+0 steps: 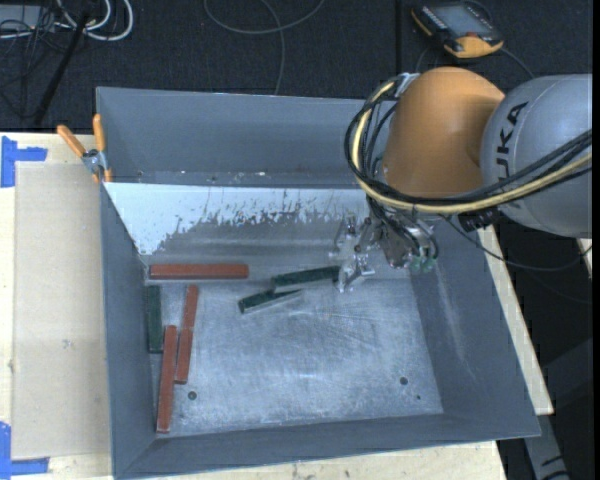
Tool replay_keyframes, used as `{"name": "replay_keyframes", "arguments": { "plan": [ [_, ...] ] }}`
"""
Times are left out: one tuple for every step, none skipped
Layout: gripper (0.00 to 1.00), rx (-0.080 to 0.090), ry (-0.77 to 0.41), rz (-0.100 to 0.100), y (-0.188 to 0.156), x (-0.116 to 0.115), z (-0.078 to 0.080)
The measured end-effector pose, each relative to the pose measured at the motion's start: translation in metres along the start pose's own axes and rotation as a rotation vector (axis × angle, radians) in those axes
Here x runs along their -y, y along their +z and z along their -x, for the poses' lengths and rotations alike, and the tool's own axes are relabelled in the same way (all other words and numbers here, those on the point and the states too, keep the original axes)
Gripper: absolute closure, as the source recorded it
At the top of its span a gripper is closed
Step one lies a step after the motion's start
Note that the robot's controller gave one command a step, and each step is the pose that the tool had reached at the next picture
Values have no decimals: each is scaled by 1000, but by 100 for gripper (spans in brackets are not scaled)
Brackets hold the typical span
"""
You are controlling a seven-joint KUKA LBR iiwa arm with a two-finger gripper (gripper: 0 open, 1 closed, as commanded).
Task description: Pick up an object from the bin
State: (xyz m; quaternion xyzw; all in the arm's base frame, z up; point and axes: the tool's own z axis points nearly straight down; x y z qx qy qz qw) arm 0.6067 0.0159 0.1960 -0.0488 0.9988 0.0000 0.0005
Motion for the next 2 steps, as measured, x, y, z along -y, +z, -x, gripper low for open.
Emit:
{"name": "replay_keyframes", "arguments": {
  "plan": [
    [100, 2, 94, 1, 43, 19, -5],
    [100, -2, 122, 1, -135, 58, -5]
  ]
}}
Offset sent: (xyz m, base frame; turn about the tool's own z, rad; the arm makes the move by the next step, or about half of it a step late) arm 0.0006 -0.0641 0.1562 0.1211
